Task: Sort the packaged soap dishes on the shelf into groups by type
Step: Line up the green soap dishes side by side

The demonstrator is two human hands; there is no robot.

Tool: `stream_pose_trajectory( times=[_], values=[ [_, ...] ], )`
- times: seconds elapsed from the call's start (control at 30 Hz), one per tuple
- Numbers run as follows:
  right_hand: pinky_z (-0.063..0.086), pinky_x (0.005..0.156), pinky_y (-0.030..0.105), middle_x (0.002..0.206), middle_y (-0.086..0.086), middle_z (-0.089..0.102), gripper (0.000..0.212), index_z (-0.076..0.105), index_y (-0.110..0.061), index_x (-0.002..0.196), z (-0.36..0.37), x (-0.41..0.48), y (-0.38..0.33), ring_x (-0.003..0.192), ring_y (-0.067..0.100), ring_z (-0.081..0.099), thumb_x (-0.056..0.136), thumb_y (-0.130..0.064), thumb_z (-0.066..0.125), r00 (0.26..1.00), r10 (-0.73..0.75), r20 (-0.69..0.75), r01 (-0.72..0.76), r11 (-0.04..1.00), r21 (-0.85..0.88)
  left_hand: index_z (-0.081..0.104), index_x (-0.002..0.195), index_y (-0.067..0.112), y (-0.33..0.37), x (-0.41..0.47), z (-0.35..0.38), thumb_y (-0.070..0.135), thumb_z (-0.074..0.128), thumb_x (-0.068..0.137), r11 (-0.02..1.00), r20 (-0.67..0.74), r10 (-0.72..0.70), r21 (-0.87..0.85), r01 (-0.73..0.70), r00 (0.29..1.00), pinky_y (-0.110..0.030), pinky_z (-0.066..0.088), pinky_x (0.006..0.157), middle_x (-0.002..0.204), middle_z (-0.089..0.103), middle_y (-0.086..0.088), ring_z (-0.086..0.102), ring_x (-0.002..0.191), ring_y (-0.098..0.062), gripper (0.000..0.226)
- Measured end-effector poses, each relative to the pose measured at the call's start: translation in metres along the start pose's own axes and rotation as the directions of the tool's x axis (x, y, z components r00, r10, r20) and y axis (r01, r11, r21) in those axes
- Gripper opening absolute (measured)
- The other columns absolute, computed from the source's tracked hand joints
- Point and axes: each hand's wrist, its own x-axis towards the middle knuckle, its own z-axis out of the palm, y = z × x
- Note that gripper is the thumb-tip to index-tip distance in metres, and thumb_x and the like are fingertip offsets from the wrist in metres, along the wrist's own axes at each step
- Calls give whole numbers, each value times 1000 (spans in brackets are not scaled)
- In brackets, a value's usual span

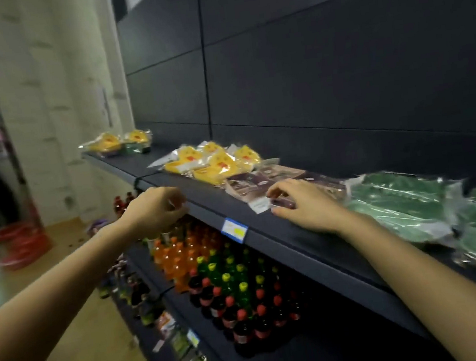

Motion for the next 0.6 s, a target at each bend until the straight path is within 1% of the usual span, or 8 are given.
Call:
stream_pose_trajectory(
  times=[0.07,0.1,0.13,0.2,0.27,0.33,0.43,0.6],
  values=[
    [43,97,36,130,1,54,36,52,-19,125,13,20,-19,120,20,50,90,-31,56,999,-37,31,37,999,12,63,107,16,-26,-8,-9,30,58,87,999,21,-36,18,36,999,-27,47,69,98,67,0,60,82,-13,25],
    [42,98,35,131,0,53,36,52,-19,125,19,31,-28,120,20,50,91,-31,55,998,-55,42,54,998,13,63,107,16,-39,-10,-13,31,58,87,998,24,-61,29,60,998,-26,48,68,94,65,2,59,80,-13,25],
    [42,98,34,131,-1,53,36,52,-20,126,25,43,-38,120,18,49,91,-31,55,996,-76,44,76,997,15,63,107,17,-52,-11,-16,32,58,87,996,18,-83,47,82,996,-29,49,69,94,64,3,60,81,-14,25],
    [42,100,34,132,-2,53,36,52,-21,126,37,68,-56,121,15,49,91,-31,55,993,-111,40,110,993,30,63,107,18,-80,-10,-21,35,57,86,990,8,-120,82,119,993,-36,53,76,99,67,0,62,86,-17,27],
    [43,100,33,133,-2,53,37,52,-20,126,51,96,-74,121,14,49,92,-30,55,991,-125,42,124,991,46,62,109,19,-107,-7,-26,36,56,87,987,6,-130,97,128,992,-38,55,79,104,68,-2,63,88,-18,29],
    [43,100,33,133,-2,53,37,51,-19,127,65,126,-92,122,15,49,92,-31,55,991,-126,43,124,992,35,62,112,19,-135,0,-32,37,55,87,984,9,-135,115,133,991,-39,55,80,107,68,-2,63,91,-19,32],
    [45,99,38,133,-2,52,38,50,-22,128,89,172,-119,122,17,49,92,-35,53,994,-90,54,90,996,-3,62,113,20,-180,13,-42,39,54,88,978,7,-144,153,141,990,-41,55,82,108,68,-3,64,94,-20,32],
    [46,98,42,132,0,54,39,51,-21,128,127,247,-162,121,19,51,92,-37,52,997,-52,58,51,999,6,62,112,20,-258,33,-55,40,54,88,973,10,-159,172,155,987,-42,54,83,109,68,-3,64,95,-21,32]
  ],
)
